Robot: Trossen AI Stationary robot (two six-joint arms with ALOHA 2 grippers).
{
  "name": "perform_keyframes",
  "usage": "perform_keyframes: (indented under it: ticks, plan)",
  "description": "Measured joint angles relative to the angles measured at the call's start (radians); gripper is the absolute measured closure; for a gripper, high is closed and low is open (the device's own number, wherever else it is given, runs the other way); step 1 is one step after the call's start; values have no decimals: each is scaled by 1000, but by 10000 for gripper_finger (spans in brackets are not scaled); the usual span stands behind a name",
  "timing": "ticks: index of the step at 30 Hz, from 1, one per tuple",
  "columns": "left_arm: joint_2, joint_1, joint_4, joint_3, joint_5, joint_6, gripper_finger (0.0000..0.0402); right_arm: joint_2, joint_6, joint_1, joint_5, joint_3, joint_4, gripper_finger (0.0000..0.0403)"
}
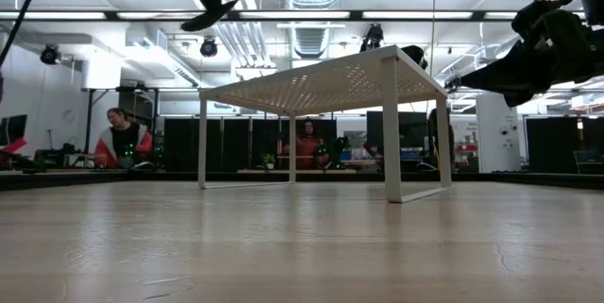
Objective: Pick & Place Mini shaped plates
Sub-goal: Stack the drop shaped plate on top of the other drop shaped plates on the shelf
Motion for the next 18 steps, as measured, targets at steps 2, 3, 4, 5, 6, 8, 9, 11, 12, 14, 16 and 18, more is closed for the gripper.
perform_keyframes:
  ticks: [2, 3, 4, 5, 6, 8, 9, 11, 12, 14, 16, 18]
  plan:
    - [0, 49, 9, 28, 0, 50, 401, 0, 0, 0, 0, 0, 0, 394]
    - [0, 75, 13, 40, 0, 66, 401, 0, 0, 0, 0, 0, 0, 394]
    - [0, 100, 13, 49, -1, 82, 401, 0, 0, 0, 0, 0, 0, 394]
    - [2, 125, 10, 59, -4, 98, 401, 0, 0, 0, 0, 0, 0, 394]
    - [4, 149, 11, 67, -10, 113, 401, 0, 0, 0, 0, 0, 0, 394]
    - [6, 196, 21, 78, -10, 140, 401, 0, 0, 0, 0, 0, 0, 394]
    - [9, 217, 27, 84, -10, 149, 401, 0, 0, 0, 0, 0, 0, 394]
    - [18, 253, 29, 93, -10, 167, 401, 0, 0, 0, 0, 0, 0, 394]
    - [28, 266, 28, 97, -10, 178, 401, 0, 0, 0, 0, 0, 0, 394]
    - [53, 291, 29, 113, -10, 194, 401, 0, 0, 0, 0, 0, 0, 394]
    - [84, 306, 28, 134, -10, 202, 401, 0, 0, 0, 0, 0, 0, 394]
    - [118, 312, 18, 162, -10, 213, 401, 0, 0, 0, 0, 0, 0, 394]
